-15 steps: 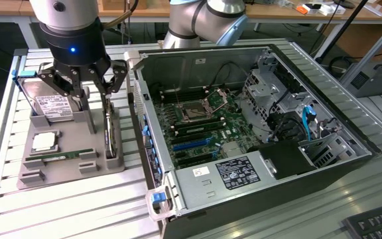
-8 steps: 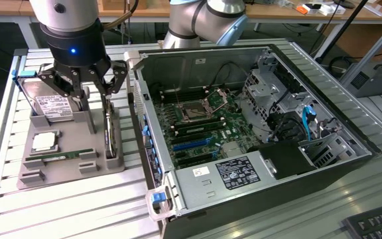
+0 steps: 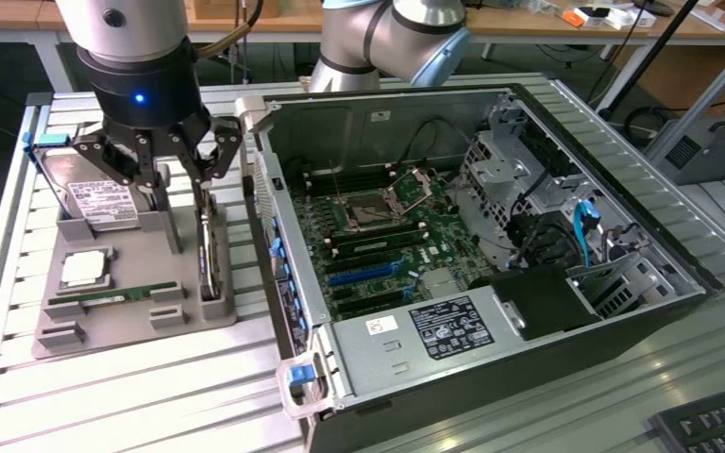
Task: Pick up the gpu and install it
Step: 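Pick up the gpu and move the gpu toward the slot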
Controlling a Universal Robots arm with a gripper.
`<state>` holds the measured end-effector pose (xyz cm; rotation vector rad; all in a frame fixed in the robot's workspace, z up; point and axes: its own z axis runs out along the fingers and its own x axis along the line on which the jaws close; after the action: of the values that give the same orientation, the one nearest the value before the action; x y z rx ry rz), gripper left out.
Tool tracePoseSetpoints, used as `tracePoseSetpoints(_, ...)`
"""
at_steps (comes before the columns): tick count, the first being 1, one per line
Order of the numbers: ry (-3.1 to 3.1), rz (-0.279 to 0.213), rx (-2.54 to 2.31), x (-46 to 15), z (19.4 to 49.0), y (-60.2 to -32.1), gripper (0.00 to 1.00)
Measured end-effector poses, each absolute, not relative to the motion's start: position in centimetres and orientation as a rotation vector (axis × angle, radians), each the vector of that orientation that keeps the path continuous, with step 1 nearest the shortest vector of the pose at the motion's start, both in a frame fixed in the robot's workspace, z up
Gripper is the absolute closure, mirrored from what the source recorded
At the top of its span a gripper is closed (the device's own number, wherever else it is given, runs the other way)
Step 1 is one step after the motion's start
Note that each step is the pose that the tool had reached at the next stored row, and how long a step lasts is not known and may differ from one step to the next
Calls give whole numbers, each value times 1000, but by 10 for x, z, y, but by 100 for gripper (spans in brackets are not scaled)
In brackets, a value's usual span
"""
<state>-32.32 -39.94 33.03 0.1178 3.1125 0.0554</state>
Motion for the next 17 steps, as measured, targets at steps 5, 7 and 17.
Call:
tracePoseSetpoints(5,3112,55,118,-323,329,-399,58)
tracePoseSetpoints(7,3112,55,118,-323,329,-399,58)
tracePoseSetpoints(17,3112,55,118,-323,326,-399,58)
